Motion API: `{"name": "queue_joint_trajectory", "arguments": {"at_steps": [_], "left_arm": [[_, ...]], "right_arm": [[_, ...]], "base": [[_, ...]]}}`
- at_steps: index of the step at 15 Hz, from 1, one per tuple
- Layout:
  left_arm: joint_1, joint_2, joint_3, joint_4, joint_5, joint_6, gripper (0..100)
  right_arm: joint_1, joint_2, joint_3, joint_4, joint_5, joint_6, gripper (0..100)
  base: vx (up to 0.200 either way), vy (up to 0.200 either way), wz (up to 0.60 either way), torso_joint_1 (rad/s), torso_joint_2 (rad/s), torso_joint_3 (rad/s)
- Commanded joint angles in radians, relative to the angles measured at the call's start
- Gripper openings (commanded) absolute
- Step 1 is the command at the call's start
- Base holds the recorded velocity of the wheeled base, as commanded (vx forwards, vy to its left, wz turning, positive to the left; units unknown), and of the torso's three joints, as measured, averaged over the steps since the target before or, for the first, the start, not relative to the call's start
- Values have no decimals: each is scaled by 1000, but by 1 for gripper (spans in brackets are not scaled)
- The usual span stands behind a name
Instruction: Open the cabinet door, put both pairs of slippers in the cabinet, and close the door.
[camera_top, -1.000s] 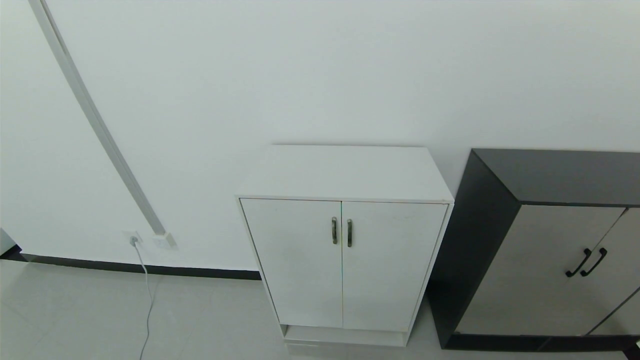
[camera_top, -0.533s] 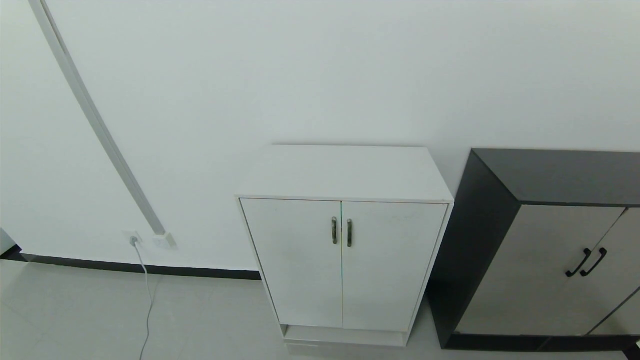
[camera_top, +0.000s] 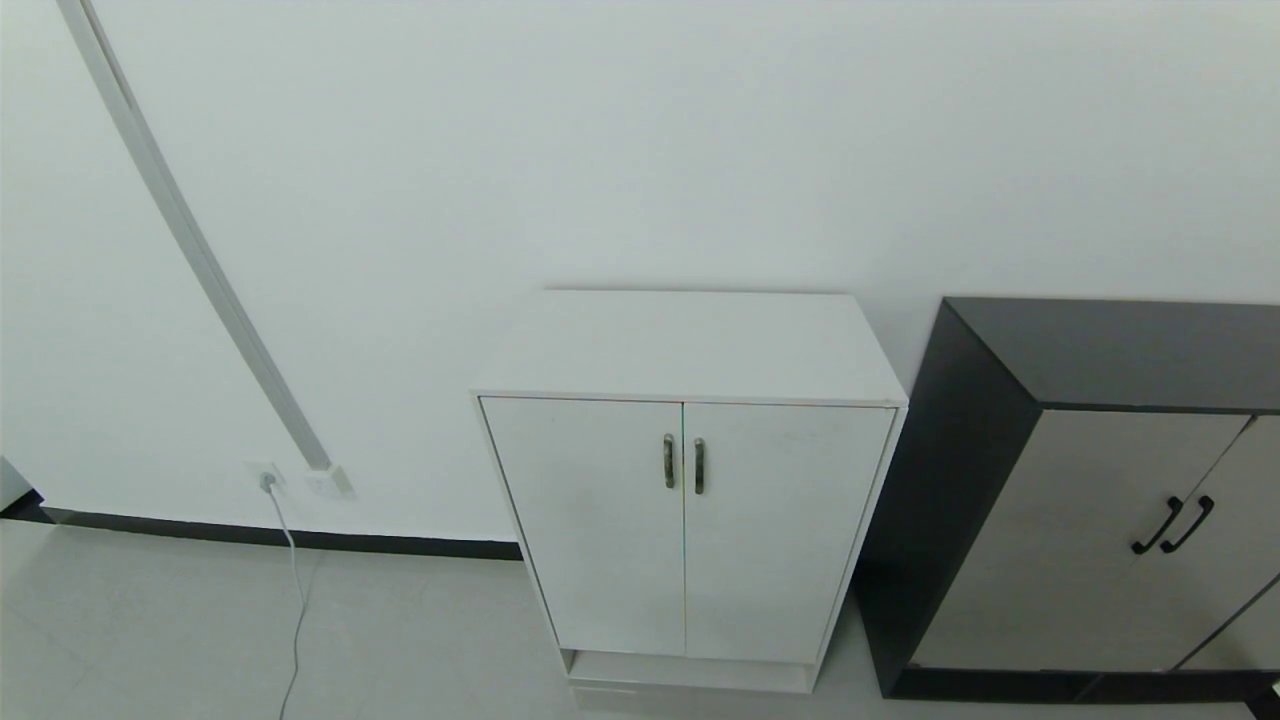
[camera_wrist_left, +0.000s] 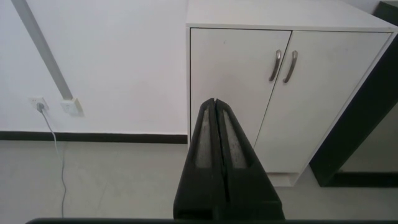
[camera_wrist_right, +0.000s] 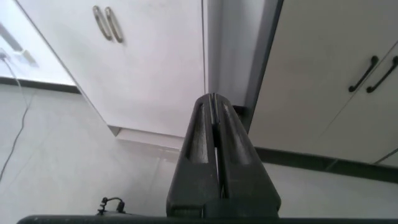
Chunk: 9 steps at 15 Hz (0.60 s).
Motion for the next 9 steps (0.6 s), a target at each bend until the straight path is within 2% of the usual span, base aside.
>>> {"name": "queue_joint_trajectory", "arguments": {"at_steps": [1, 6, 9], "left_arm": [[1, 1, -2, 0, 0, 0, 0], [1, 1, 0, 0, 2, -2, 0], [1, 1, 0, 0, 5, -3, 0]], "right_arm": [[-19, 3, 0, -1, -1, 0, 0], [-99, -173, 0, 0, -5, -3, 0], [-105, -178, 2, -4, -80, 41, 0]], "base": [[0, 0, 0, 0, 0, 0], [0, 0, 0, 0, 0, 0], [0, 0, 0, 0, 0, 0]]}}
